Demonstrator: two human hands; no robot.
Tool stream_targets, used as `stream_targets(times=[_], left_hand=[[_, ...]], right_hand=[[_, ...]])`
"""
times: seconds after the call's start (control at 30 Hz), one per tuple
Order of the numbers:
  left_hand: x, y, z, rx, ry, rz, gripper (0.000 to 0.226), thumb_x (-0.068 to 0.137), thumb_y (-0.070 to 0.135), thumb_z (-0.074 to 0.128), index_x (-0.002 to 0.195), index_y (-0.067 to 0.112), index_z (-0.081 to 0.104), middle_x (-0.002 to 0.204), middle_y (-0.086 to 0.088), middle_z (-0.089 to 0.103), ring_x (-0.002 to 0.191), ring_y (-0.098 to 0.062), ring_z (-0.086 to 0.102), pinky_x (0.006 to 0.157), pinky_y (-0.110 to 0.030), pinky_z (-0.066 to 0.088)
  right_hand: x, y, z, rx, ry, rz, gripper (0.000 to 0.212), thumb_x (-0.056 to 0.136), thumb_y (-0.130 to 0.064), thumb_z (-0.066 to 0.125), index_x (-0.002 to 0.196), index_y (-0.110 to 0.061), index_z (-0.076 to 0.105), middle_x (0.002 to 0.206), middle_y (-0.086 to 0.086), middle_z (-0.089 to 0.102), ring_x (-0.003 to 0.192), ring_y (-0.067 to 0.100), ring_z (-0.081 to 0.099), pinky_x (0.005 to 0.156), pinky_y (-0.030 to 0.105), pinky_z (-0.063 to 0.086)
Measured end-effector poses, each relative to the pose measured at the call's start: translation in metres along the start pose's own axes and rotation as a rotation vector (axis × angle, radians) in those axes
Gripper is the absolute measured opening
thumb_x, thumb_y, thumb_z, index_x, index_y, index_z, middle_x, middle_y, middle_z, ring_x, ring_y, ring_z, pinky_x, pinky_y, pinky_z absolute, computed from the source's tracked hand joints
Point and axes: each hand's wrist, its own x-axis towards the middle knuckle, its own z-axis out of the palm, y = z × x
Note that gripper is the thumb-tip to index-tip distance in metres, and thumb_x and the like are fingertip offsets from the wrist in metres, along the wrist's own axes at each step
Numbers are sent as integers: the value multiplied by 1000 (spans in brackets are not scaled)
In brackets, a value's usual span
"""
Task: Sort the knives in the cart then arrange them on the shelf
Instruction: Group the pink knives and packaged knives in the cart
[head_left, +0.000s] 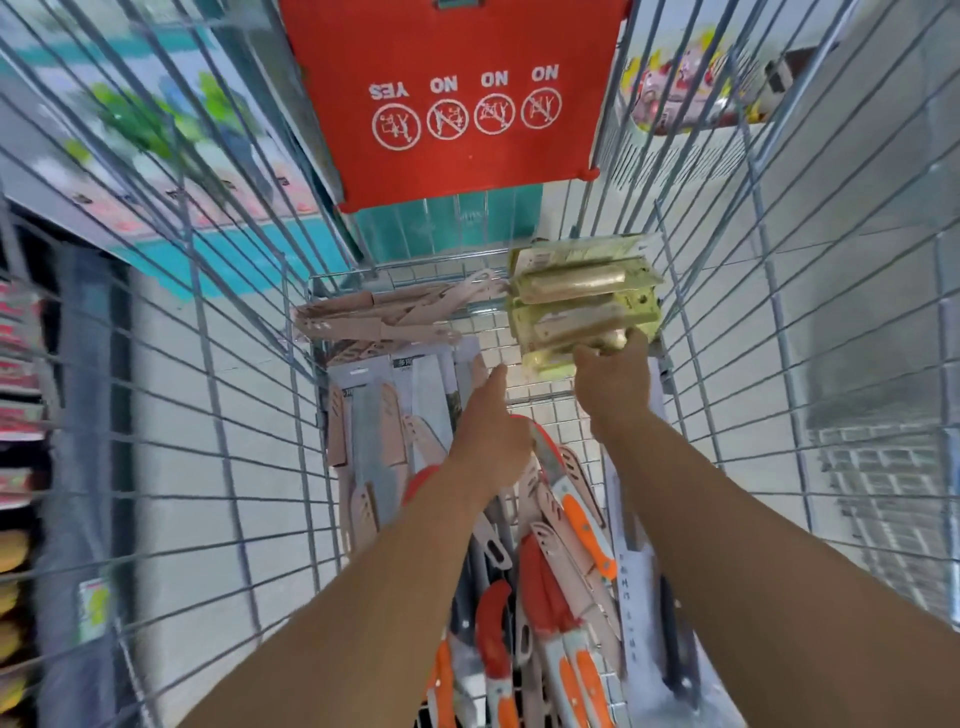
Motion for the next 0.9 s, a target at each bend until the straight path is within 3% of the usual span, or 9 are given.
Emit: stream_targets(times=[0.07, 0.17, 0.23, 0.37, 0.53, 0.63, 0.8, 0.9], left_hand=[[-6, -5, 0, -16, 3, 8, 64, 99, 13, 41, 153, 25, 9, 159, -5, 17, 144, -20, 23, 113, -40, 32], [-12, -9, 0, 24, 14, 19, 62, 99, 16, 40, 152, 26, 9, 158, -2, 20, 144, -19, 24, 113, -41, 32], [-15, -10, 1, 30, 25, 21, 63, 98, 13, 41, 152, 26, 11, 158, 0, 19, 144, -19, 24, 113, -39, 32], [-25, -9, 1, 82, 34, 24, 62, 98, 10, 40, 152, 25, 15, 158, 0, 19, 143, -20, 26, 109, -30, 31], [-40, -13, 2, 154, 85, 27, 57, 95, 7, 45, 148, 20, 27, 148, -5, 36, 133, -24, 40, 105, -37, 42], [-52, -25, 4, 260, 201, -31, 53, 92, 9, 51, 141, 21, 37, 137, -7, 44, 125, -25, 43, 104, -37, 42], [-86, -58, 20, 262, 346, -224, 50, 93, 29, 52, 139, 20, 32, 135, -13, 36, 123, -28, 34, 104, -37, 37], [-102, -76, 30, 320, 318, -317, 73, 88, 43, 59, 145, 19, 20, 142, -11, 27, 130, -30, 28, 108, -39, 34]], right_hand=[[3, -6, 1, -121, -50, -96, 53, 88, -9, 50, 138, -18, 37, 125, 9, 50, 94, 27, 55, 75, 41, 53], [3, -4, -2, -454, -150, -160, 70, 88, -1, 45, 150, -17, 16, 145, 15, 22, 119, 32, 42, 93, 39, 44], [2, 1, -5, -540, -147, -182, 76, 89, -2, 47, 152, -19, 8, 150, 15, 16, 132, 33, 29, 103, 39, 34], [-4, 7, -11, -518, -121, -239, 76, 91, -5, 47, 152, -20, 5, 151, 15, 18, 134, 33, 26, 106, 39, 29], [-18, 13, -12, -466, -83, -337, 74, 92, -12, 53, 152, -15, 9, 147, 16, 23, 132, 31, 27, 107, 36, 25], [-37, 20, -10, -438, -89, -409, 70, 92, -16, 56, 150, -13, 17, 143, 16, 27, 128, 30, 31, 104, 34, 28], [-82, 54, -5, -441, -164, -394, 62, 92, -24, 59, 145, -12, 31, 139, 14, 36, 128, 28, 32, 104, 35, 30], [-111, 76, 1, -456, -299, -415, 56, 86, -15, 58, 139, -20, 40, 126, 10, 46, 117, 24, 41, 94, 29, 34]])
